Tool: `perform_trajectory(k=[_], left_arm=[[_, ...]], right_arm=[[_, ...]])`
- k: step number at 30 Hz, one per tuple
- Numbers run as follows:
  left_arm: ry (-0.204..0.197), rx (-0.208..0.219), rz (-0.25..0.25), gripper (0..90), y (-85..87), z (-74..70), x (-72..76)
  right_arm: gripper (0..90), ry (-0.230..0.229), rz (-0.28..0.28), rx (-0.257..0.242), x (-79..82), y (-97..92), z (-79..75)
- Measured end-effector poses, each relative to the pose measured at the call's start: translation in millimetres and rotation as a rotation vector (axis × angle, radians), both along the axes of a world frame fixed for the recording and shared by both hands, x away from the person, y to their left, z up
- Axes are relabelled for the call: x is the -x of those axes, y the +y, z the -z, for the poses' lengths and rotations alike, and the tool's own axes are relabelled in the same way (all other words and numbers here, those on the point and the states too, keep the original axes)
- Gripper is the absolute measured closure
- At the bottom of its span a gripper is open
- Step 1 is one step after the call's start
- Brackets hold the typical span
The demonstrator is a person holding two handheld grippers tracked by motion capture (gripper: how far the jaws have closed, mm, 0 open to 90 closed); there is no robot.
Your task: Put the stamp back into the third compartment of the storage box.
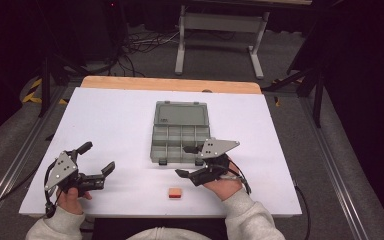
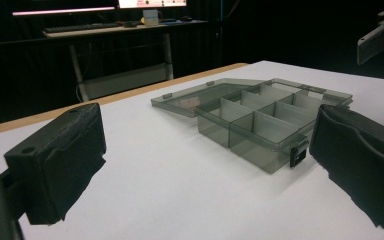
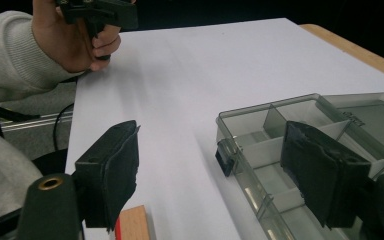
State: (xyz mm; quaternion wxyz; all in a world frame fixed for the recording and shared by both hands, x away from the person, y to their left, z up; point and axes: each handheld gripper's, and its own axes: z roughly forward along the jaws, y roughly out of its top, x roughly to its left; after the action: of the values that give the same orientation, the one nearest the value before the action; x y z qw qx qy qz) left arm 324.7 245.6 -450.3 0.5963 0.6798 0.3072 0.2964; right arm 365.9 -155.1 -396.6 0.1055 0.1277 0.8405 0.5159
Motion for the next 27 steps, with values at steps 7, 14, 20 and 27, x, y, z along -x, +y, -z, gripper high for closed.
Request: perform_trajectory(k=[7, 14, 20, 27], left_arm=[[-0.001, -0.003, -0.005, 2.6, -0.3, -0.1, 0.3], [-0.002, -0.002, -0.005, 2.6, 0.0, -0.1, 0.5], [-0.002, -0.003, -0.004, 2.5, 0.2, 0.0, 0.1], [-0.003, -0.003, -0.009, 2.6, 0.4, -0.2, 0.4]], right_arm=[[23.4, 0.031, -0.039, 0.059, 0.2, 2.9, 0.7], [23.2, 0.057, -0.079, 0.098, -0.2, 7.4, 2.5], [23.6, 0.092, -0.093, 0.151, -1.5, 11.2, 2.6], [24.5, 0.130, -0.125, 0.230, -3.9, 17.7, 3.0]])
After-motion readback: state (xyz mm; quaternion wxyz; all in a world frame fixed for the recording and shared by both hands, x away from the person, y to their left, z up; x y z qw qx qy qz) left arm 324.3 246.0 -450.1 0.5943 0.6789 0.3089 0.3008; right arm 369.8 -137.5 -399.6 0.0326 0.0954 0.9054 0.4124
